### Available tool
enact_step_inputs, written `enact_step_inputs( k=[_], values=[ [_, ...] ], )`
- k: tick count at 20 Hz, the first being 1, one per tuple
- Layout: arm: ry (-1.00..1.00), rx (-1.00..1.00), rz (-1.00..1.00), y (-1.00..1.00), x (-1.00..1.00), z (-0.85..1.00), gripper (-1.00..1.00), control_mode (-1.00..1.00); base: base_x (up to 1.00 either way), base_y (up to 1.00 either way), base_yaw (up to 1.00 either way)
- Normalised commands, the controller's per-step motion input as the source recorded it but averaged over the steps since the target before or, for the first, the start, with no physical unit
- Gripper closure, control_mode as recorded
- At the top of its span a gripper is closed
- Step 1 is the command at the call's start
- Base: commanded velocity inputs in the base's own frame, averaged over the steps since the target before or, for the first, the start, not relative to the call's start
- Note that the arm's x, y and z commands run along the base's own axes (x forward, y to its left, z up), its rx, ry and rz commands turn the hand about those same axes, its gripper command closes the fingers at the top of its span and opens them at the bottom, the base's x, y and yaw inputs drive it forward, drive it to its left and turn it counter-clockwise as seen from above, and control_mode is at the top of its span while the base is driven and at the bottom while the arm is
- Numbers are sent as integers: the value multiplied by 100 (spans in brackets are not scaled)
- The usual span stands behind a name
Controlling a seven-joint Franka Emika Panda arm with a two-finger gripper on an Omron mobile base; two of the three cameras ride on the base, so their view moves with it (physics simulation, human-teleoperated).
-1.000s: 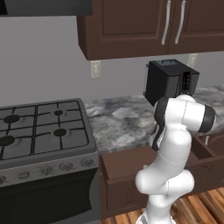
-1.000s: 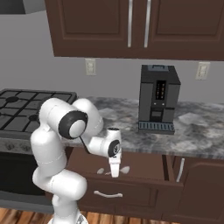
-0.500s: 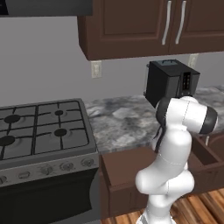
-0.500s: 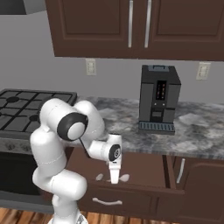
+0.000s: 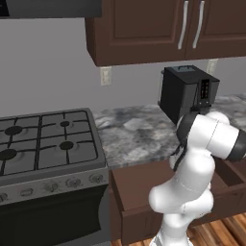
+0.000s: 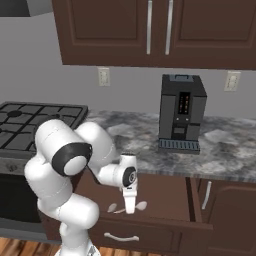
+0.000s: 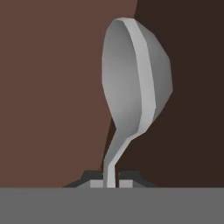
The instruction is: Organize the utensils by type. Pick up the wooden spoons from the counter and place them in the open cabinet. Then pick up the metallic utensils from the counter and place them in the open drawer.
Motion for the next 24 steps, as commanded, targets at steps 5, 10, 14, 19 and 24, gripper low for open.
enact_step_inputs(
  k=[5, 10, 14, 19, 24],
  values=[
    [-4, 0, 12, 1, 0, 63, 100, -100, 0, 0, 0],
    [0, 0, 13, 0, 0, 9, 100, -100, 0, 0, 0],
    [4, 3, 12, 0, 0, -14, 100, -100, 0, 0, 0],
    [3, 6, 12, -2, 0, -9, 100, -100, 0, 0, 0],
    [3, 8, 10, -4, 1, 0, 100, -100, 0, 0, 0]
  ],
)
